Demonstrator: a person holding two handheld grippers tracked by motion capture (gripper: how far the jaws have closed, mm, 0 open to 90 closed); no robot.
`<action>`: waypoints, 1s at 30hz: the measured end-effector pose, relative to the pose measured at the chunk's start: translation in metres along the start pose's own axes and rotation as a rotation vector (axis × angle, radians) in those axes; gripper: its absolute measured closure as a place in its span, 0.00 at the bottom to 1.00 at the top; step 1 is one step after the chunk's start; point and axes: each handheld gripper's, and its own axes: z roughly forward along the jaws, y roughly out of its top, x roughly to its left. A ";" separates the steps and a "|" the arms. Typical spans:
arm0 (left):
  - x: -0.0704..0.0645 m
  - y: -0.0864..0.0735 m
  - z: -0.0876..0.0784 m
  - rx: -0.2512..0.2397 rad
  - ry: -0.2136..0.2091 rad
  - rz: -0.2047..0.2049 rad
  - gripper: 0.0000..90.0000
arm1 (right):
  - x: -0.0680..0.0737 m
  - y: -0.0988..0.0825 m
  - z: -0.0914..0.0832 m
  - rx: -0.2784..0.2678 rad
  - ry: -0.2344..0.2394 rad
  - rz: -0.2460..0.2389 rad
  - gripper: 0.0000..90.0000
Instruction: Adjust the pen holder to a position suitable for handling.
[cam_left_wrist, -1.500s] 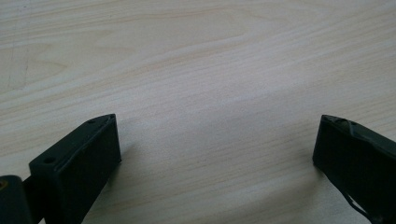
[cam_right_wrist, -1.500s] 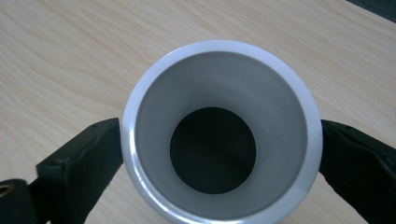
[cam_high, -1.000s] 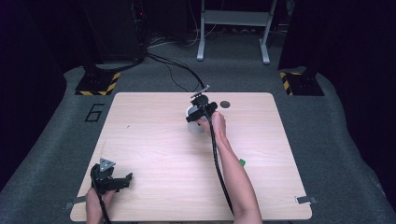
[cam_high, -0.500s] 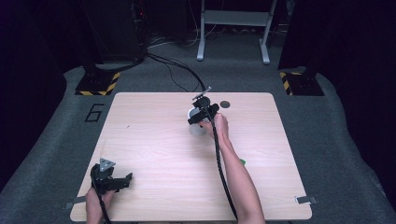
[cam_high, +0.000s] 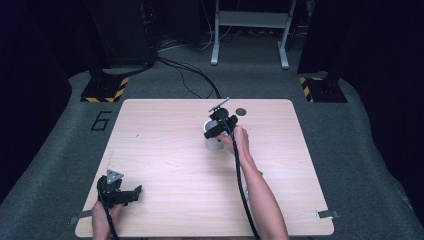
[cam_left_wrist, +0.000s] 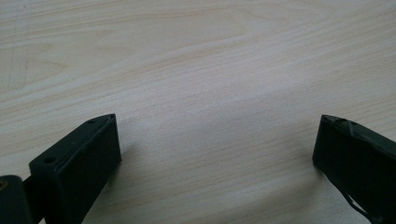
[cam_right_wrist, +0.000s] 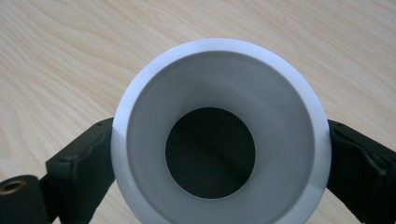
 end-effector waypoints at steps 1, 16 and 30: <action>0.000 0.000 0.000 -0.003 0.001 0.002 0.01 | 0.001 -0.002 -0.001 -0.005 0.001 0.001 0.06; 0.000 0.000 0.000 0.003 -0.001 0.004 0.01 | 0.011 -0.020 -0.013 -0.002 0.022 -0.035 0.06; 0.000 0.000 0.000 -0.002 0.000 0.002 0.01 | 0.020 -0.038 -0.024 -0.014 0.050 -0.067 0.04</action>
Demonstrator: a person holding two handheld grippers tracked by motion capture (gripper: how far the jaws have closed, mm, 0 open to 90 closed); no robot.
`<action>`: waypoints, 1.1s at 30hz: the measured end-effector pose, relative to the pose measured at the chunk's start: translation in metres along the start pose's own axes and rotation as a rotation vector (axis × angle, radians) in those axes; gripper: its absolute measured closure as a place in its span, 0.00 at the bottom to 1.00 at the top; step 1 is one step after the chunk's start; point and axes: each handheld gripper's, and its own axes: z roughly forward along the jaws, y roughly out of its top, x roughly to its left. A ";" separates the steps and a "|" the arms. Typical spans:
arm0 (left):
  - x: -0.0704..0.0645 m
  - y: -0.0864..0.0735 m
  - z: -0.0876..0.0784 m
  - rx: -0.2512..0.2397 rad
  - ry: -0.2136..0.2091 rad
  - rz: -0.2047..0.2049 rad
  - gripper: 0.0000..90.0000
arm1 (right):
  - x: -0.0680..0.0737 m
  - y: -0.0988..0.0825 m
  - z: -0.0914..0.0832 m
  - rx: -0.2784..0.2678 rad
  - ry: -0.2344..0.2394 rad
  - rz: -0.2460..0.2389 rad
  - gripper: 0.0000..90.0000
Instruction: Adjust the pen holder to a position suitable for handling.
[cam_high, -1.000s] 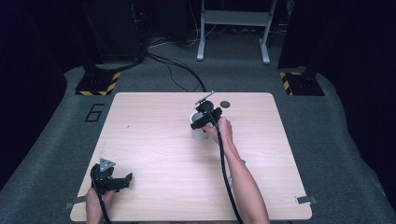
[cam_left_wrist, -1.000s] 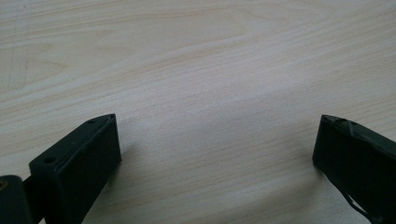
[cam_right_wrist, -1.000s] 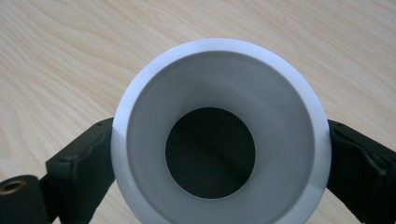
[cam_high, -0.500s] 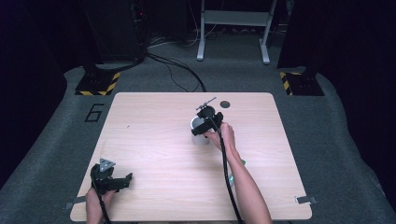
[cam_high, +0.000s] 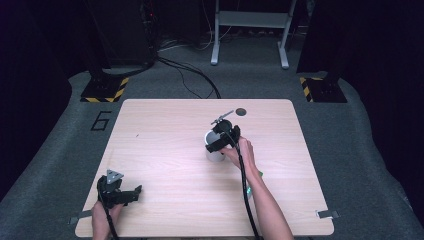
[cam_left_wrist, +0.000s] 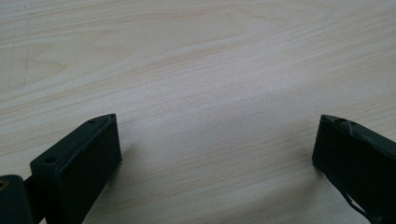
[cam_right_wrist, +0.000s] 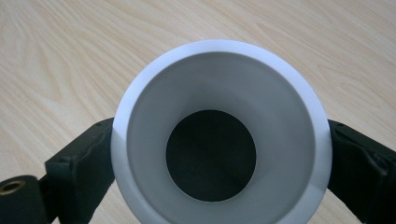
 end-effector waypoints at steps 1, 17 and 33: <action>0.000 0.000 -0.001 0.010 -0.005 0.002 0.01 | 0.000 -0.001 -0.001 -0.010 0.004 0.005 0.00; 0.000 0.000 0.000 0.000 -0.001 0.000 0.01 | -0.007 -0.043 -0.079 -0.148 -0.038 0.087 0.00; 0.000 0.000 0.000 0.000 -0.001 0.000 0.01 | -0.022 -0.138 -0.095 -0.131 -0.092 0.303 0.00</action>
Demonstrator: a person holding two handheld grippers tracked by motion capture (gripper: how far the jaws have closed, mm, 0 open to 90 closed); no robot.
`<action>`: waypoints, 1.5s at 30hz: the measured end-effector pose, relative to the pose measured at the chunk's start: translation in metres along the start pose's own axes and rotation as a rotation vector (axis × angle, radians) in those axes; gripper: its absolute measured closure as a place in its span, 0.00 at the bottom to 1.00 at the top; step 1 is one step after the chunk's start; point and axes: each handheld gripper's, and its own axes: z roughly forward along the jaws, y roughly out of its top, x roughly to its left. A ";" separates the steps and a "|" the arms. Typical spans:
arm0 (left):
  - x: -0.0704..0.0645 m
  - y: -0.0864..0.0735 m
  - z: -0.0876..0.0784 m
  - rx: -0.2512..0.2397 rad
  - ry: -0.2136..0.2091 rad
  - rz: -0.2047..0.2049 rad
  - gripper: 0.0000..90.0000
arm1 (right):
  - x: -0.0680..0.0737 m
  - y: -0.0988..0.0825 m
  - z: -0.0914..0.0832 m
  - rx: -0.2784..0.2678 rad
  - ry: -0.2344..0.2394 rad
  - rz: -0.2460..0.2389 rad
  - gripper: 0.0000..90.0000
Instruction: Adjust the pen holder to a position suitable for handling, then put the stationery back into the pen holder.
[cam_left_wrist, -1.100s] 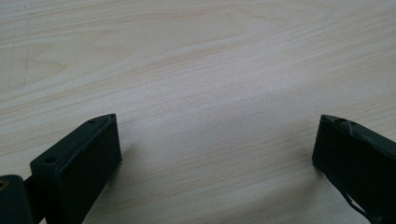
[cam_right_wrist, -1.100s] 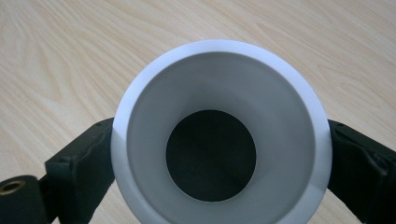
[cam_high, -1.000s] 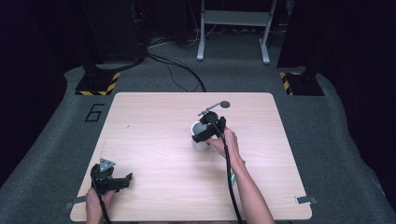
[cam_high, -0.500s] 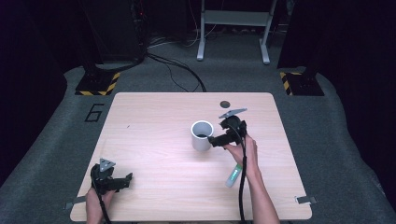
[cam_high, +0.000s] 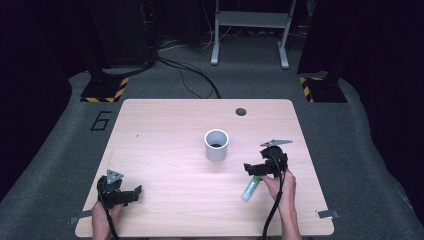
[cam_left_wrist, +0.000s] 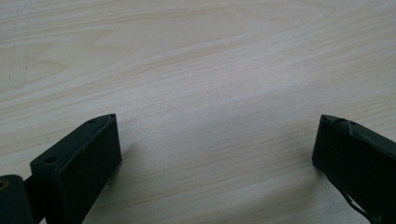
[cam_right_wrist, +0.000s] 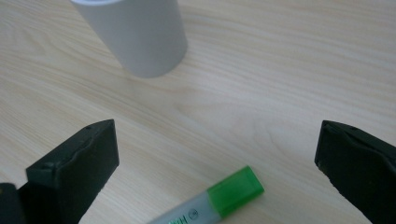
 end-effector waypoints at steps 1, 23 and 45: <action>0.000 0.000 0.000 0.000 0.000 -0.001 0.01 | -0.002 -0.004 0.001 0.005 0.000 0.012 0.00; 0.000 0.000 0.000 -0.003 0.002 0.003 0.01 | -0.008 -0.036 0.010 0.071 -0.040 0.181 0.00; 0.000 0.000 0.000 -0.003 0.002 0.003 0.01 | 0.009 -0.023 0.048 0.248 -0.170 0.136 0.56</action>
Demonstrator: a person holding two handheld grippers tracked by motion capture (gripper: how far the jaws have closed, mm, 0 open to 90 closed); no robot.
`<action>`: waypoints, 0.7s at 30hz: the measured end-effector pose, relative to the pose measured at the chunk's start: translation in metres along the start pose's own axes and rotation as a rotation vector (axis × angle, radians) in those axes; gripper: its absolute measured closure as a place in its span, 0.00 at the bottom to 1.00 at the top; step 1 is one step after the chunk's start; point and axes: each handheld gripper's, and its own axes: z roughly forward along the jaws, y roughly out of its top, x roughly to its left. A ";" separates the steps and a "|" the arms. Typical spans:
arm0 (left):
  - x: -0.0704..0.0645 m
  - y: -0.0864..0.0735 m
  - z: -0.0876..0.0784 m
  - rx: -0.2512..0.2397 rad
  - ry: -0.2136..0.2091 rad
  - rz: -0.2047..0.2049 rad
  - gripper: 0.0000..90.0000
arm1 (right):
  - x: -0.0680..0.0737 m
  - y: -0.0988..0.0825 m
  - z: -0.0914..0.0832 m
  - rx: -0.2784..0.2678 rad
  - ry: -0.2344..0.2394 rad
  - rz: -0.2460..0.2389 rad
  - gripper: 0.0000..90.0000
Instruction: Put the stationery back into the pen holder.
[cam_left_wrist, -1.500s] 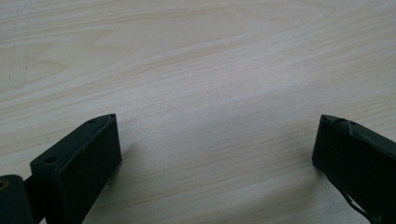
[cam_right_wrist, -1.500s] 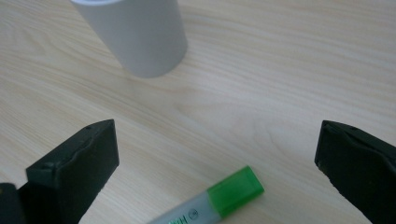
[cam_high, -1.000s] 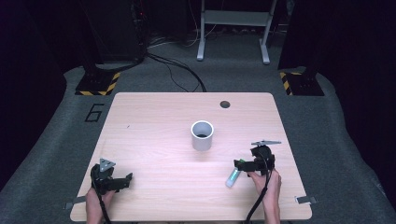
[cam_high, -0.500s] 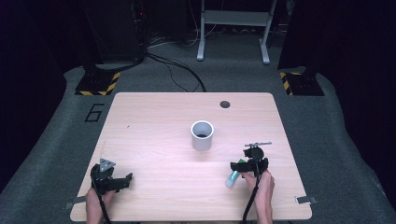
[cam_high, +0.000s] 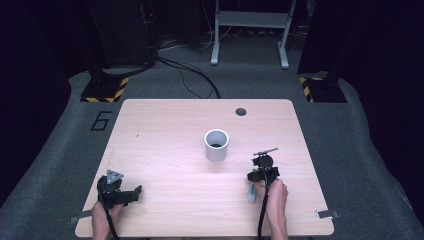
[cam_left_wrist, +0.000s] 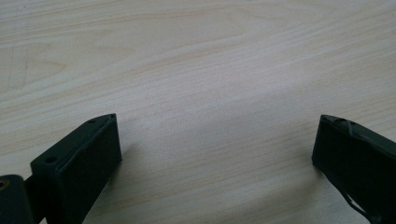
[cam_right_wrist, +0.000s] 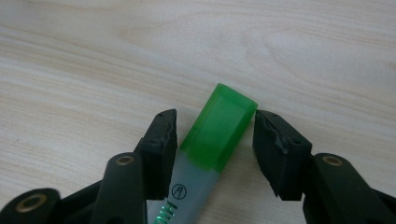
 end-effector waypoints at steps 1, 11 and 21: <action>0.000 0.000 0.000 0.001 0.000 0.000 0.01 | 0.000 0.003 0.001 0.010 -0.010 -0.021 0.59; 0.000 0.000 0.000 0.001 0.000 0.001 0.01 | 0.003 0.020 0.004 0.121 -0.040 -0.064 0.73; 0.000 0.000 0.000 0.001 -0.001 0.000 0.01 | 0.002 0.031 0.006 0.197 -0.019 -0.120 0.74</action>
